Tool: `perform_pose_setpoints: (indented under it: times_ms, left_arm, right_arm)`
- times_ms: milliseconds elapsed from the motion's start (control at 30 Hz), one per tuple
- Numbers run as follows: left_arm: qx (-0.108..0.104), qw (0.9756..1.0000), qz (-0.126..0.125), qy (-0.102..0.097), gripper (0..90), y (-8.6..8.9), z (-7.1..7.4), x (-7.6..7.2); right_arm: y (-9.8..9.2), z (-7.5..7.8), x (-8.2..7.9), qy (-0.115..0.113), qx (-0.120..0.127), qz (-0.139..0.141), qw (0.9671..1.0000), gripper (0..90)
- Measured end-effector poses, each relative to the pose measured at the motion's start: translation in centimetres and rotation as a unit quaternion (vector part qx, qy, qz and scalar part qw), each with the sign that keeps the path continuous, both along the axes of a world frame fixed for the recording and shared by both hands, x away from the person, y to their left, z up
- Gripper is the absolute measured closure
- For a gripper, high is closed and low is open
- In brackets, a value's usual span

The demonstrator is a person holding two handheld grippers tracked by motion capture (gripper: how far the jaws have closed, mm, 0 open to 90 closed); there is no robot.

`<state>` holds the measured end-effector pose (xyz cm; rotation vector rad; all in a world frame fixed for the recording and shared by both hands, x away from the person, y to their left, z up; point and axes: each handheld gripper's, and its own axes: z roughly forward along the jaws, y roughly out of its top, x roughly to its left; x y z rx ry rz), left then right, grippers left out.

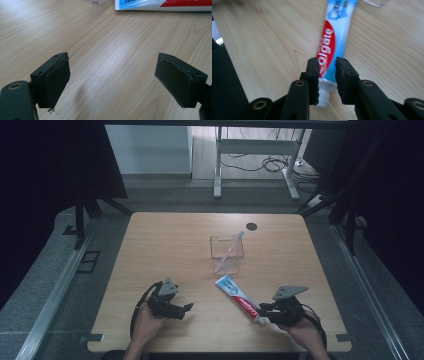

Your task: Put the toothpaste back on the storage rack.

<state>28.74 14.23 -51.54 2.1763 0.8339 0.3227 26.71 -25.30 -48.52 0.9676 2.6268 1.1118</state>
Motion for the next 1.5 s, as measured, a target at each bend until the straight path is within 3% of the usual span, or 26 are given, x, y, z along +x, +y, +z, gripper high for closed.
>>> perform_pose_setpoints:
  times_ms: [167,200,367,600,733,867,1067,1333,1500]
  left_arm:
    - [0.0,1.0,-0.001,-0.001,12.9,0.0,0.1,0.0]
    - [-0.001,1.0,-0.001,-0.001,12.9,0.0,0.1,0.0]
    - [-0.001,1.0,-0.002,-0.004,13.0,0.0,0.1,-0.2]
    - [-0.006,1.0,0.0,-0.003,13.0,0.1,0.2,-0.2]
    - [-0.006,1.0,-0.001,-0.002,13.0,0.0,0.1,-0.2]
    - [-0.005,1.0,-0.001,-0.002,13.0,0.0,0.1,-0.3]
    - [-0.008,1.0,0.001,-0.003,13.0,0.1,0.2,-0.3]
    - [-0.008,1.0,0.0,-0.004,13.0,0.1,0.2,-0.2]
    - [-0.006,1.0,-0.001,-0.002,13.1,0.2,0.1,-0.2]
  right_arm:
    - [1.6,-0.4,0.1,0.006,-0.011,0.018,0.9998,78.1]
    - [2.4,-0.8,0.1,0.019,-0.014,0.031,0.9992,77.7]
    - [3.6,-1.4,0.5,0.049,-0.012,0.039,0.9979,74.3]
    - [3.7,-1.7,0.8,0.032,-0.047,0.036,0.9978,71.7]
    - [3.3,-1.6,0.9,0.029,-0.051,0.039,0.9975,71.5]
    - [3.3,-1.0,1.0,0.028,-0.053,0.044,0.9972,71.0]
    - [3.2,0.5,1.6,0.036,-0.061,0.026,0.9971,69.3]
    - [3.6,1.3,3.1,0.035,-0.111,0.033,0.9927,57.9]
    - [4.2,1.2,4.0,0.044,-0.143,0.041,0.988,51.0]
